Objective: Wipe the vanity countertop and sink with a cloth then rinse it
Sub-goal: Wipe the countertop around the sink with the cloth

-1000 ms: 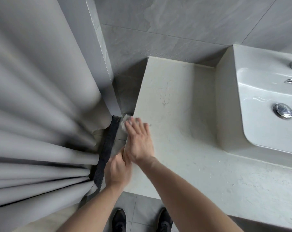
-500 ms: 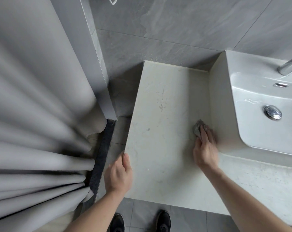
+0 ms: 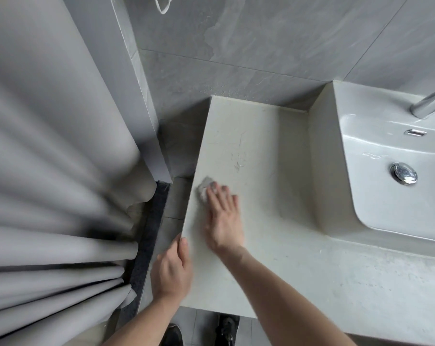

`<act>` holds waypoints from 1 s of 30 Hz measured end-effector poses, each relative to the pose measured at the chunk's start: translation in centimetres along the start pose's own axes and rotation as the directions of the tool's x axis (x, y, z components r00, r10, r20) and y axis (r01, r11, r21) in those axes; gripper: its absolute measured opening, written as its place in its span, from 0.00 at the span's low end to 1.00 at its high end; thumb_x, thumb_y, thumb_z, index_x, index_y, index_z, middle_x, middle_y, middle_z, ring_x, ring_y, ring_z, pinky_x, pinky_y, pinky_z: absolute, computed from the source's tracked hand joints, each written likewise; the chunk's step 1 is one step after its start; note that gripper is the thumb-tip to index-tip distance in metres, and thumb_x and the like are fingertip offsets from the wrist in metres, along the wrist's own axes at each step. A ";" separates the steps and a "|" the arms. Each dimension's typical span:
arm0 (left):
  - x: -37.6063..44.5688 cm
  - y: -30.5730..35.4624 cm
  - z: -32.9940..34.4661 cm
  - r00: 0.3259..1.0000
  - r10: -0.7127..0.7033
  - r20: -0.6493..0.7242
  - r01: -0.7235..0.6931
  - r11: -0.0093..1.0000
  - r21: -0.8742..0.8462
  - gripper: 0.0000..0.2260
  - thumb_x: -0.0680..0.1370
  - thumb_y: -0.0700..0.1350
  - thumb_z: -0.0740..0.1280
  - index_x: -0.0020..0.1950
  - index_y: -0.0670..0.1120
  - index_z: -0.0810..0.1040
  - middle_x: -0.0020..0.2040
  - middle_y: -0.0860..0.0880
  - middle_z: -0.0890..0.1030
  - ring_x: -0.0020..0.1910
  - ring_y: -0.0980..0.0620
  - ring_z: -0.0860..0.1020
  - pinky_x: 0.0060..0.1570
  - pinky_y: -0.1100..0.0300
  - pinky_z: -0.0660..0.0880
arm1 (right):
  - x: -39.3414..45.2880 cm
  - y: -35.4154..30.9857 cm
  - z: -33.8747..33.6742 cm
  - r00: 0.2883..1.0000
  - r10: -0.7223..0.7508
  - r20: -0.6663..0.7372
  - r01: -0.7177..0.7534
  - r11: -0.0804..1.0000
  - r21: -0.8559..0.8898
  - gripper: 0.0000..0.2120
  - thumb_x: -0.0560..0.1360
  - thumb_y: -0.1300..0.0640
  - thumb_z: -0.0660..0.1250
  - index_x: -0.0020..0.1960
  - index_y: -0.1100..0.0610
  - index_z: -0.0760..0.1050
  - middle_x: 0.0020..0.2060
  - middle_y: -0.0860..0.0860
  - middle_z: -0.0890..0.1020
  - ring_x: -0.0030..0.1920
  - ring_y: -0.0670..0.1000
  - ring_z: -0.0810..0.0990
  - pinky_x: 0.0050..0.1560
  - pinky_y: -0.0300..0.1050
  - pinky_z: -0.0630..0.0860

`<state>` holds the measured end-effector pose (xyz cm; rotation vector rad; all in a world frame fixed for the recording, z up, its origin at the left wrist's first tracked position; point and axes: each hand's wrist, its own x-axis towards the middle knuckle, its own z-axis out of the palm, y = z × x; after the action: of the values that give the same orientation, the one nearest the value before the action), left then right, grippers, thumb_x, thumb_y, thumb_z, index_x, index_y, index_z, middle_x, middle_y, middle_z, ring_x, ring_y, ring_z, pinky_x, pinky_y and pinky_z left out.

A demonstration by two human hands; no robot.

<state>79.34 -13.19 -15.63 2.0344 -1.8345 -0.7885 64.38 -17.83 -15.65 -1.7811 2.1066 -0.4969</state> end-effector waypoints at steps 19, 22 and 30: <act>0.1 0.4 0.3 0.998 -0.063 -0.008 0.063 0.998 0.027 0.26 0.82 0.60 0.48 0.61 0.50 0.82 0.54 0.47 0.86 0.54 0.39 0.82 0.54 0.48 0.78 | 2.5 18.0 -8.7 0.943 0.303 -0.138 -0.319 0.941 -0.116 0.29 0.82 0.50 0.53 0.81 0.56 0.62 0.81 0.56 0.62 0.80 0.63 0.58 0.80 0.59 0.55; 0.3 0.1 0.5 0.997 -0.073 0.001 0.073 0.997 0.016 0.24 0.83 0.59 0.50 0.59 0.50 0.83 0.51 0.47 0.87 0.52 0.39 0.83 0.51 0.48 0.79 | 2.9 17.3 -8.0 0.932 0.331 -0.149 -0.353 0.922 -0.159 0.29 0.84 0.48 0.52 0.83 0.54 0.57 0.82 0.54 0.59 0.81 0.63 0.56 0.80 0.60 0.52; 0.6 -0.9 1.0 0.996 -0.084 0.012 0.084 0.996 0.035 0.23 0.83 0.60 0.49 0.53 0.50 0.79 0.48 0.47 0.86 0.50 0.40 0.83 0.48 0.48 0.79 | 6.1 9.8 -4.7 0.983 0.183 -0.025 -0.185 0.973 -0.142 0.32 0.81 0.45 0.53 0.83 0.53 0.56 0.83 0.54 0.57 0.82 0.64 0.53 0.80 0.65 0.49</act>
<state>79.53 -13.47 -16.99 2.1455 -1.7919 -0.7996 52.75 -22.16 -16.32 -1.6364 2.3398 -0.3136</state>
